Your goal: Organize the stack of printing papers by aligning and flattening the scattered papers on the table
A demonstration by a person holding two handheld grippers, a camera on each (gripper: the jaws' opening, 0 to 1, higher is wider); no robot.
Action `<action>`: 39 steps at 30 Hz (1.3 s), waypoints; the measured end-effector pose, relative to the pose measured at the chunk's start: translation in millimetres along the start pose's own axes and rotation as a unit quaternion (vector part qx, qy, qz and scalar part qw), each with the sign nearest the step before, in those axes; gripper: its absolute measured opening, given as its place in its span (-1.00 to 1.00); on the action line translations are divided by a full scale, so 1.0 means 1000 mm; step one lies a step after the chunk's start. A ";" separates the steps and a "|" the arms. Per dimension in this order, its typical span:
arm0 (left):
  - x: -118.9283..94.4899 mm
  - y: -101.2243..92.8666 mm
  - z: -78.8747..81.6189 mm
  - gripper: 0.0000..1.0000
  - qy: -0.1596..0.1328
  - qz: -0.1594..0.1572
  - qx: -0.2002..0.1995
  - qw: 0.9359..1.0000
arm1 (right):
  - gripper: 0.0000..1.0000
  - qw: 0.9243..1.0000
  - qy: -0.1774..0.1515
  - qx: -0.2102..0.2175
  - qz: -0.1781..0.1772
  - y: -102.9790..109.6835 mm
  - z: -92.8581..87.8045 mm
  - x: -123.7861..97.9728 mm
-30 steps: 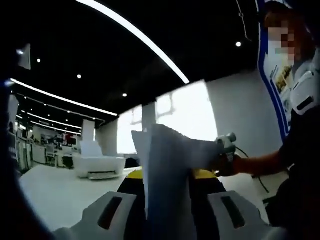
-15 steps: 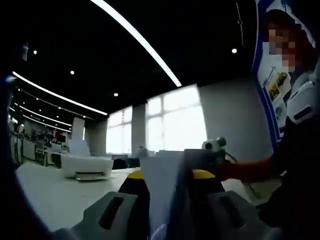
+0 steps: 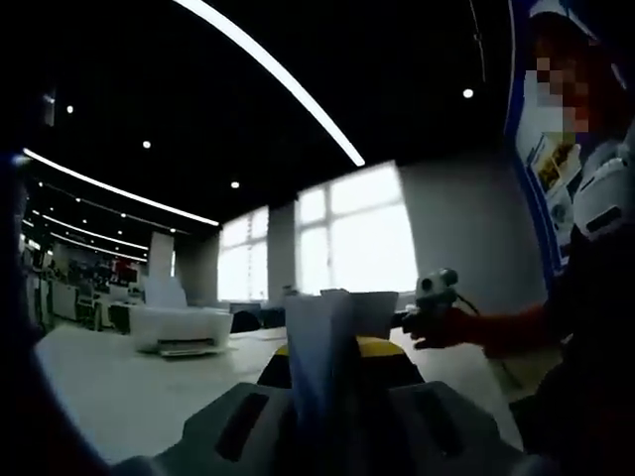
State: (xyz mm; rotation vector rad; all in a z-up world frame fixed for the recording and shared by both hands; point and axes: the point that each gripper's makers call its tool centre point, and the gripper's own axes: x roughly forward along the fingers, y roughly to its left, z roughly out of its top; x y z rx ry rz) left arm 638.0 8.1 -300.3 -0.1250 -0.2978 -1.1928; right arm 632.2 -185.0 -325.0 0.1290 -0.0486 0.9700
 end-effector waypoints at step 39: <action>0.006 -0.015 0.001 -0.69 -0.004 -0.020 0.002 1.000 | -0.28 0.999 -0.038 0.020 -0.016 -0.007 0.001 0.040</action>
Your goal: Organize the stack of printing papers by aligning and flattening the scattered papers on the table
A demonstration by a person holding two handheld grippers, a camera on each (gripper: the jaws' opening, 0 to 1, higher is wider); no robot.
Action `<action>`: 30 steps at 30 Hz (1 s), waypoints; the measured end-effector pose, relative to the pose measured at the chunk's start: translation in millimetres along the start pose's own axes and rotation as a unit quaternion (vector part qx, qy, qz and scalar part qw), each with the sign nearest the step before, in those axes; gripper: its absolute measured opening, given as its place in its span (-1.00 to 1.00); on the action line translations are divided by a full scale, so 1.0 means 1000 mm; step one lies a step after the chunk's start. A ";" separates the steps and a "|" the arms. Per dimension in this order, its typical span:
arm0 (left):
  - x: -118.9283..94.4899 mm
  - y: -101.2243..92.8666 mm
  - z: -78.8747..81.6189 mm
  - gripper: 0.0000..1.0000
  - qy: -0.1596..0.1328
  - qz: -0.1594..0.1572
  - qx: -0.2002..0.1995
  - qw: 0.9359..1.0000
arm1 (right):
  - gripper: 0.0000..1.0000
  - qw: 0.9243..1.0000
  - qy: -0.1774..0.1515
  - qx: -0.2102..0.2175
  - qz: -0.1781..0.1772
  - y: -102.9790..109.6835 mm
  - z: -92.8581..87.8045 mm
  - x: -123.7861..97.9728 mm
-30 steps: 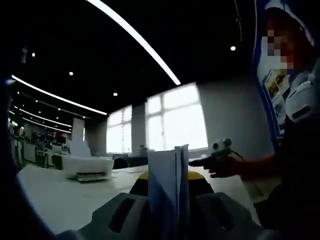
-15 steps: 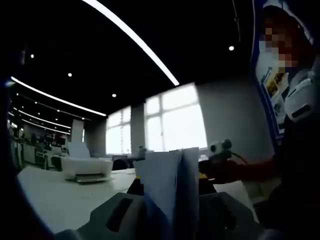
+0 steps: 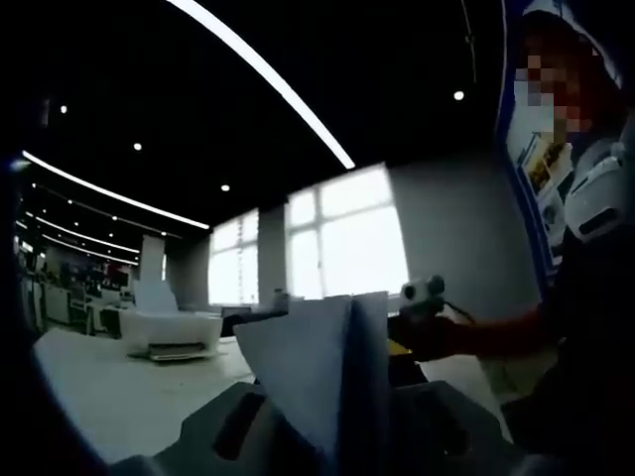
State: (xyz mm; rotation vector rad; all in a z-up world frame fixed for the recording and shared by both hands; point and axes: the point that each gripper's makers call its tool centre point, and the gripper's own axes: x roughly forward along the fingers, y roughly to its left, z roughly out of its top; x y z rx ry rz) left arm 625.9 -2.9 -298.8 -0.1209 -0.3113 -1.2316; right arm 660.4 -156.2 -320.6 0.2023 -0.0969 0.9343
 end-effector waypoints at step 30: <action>-0.003 0.005 0.002 -0.87 0.002 -0.065 -0.051 0.997 | -0.41 0.992 0.058 -0.013 0.108 -0.004 0.007 -0.015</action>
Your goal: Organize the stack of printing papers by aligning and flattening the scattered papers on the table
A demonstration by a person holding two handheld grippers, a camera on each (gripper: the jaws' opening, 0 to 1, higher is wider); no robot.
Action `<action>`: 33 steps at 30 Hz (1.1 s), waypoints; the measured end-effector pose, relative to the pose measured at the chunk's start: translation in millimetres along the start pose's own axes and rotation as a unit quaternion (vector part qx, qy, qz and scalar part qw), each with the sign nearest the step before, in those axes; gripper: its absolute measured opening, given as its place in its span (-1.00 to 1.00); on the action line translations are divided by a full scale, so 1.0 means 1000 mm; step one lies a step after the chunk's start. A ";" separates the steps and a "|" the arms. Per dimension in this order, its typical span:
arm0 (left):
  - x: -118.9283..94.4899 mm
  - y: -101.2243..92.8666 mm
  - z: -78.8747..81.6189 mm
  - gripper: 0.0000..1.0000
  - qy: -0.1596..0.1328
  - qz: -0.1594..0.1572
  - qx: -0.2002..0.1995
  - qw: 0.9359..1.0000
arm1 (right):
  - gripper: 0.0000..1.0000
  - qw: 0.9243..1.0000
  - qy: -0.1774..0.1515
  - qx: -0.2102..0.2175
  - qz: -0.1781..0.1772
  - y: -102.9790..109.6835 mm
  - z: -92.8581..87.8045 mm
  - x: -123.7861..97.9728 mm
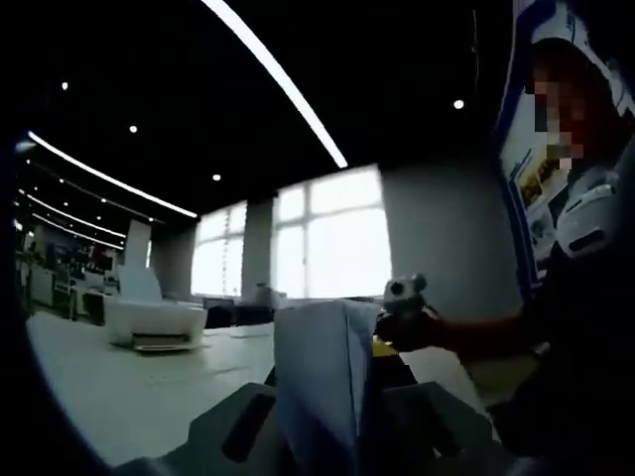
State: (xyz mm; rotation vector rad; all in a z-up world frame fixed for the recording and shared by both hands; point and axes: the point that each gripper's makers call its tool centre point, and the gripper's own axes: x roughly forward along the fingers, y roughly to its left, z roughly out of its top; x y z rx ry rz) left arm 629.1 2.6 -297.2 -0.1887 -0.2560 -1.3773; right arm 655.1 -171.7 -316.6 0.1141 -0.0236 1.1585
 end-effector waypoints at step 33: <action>0.044 0.049 -0.022 -0.61 0.055 0.039 0.031 0.997 | -1.00 1.000 -0.002 -0.031 0.000 0.005 -0.010 -0.003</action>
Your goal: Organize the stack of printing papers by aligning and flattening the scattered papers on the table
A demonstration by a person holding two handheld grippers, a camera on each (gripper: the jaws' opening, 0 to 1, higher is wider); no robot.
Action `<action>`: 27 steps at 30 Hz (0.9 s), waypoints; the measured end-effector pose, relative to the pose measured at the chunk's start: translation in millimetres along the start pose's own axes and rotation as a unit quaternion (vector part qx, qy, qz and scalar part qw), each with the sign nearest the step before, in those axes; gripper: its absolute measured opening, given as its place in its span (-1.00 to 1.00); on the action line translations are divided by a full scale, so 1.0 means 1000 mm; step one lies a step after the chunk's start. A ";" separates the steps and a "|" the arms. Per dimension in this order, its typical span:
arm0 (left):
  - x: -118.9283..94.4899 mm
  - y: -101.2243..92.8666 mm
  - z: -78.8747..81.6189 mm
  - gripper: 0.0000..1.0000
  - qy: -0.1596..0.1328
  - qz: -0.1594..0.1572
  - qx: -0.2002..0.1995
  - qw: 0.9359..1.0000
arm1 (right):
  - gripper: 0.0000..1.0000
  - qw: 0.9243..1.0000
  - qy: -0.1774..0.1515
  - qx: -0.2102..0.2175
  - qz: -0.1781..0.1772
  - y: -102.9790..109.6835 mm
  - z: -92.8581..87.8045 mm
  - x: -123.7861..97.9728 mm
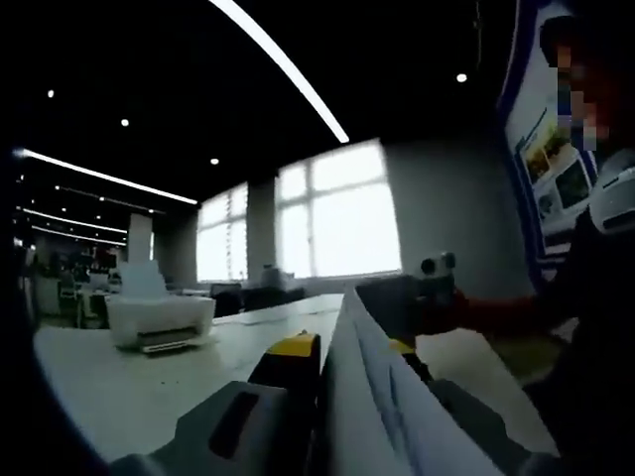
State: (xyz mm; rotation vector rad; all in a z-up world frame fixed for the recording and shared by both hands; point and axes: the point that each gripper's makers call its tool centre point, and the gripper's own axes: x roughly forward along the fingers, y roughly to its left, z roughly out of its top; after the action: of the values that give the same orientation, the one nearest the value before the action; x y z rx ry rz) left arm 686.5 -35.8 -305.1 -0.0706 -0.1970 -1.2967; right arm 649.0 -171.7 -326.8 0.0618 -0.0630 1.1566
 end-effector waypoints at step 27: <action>-0.063 0.026 0.007 -0.82 0.011 0.054 0.007 0.998 | -1.00 1.000 0.002 -0.013 -0.022 -0.012 0.003 -0.009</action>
State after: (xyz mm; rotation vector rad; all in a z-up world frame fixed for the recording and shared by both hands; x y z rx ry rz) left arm 694.1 32.4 -308.4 -0.0548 -0.1815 -1.1874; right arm 656.6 -185.3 -325.3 0.0381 -0.0737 1.1124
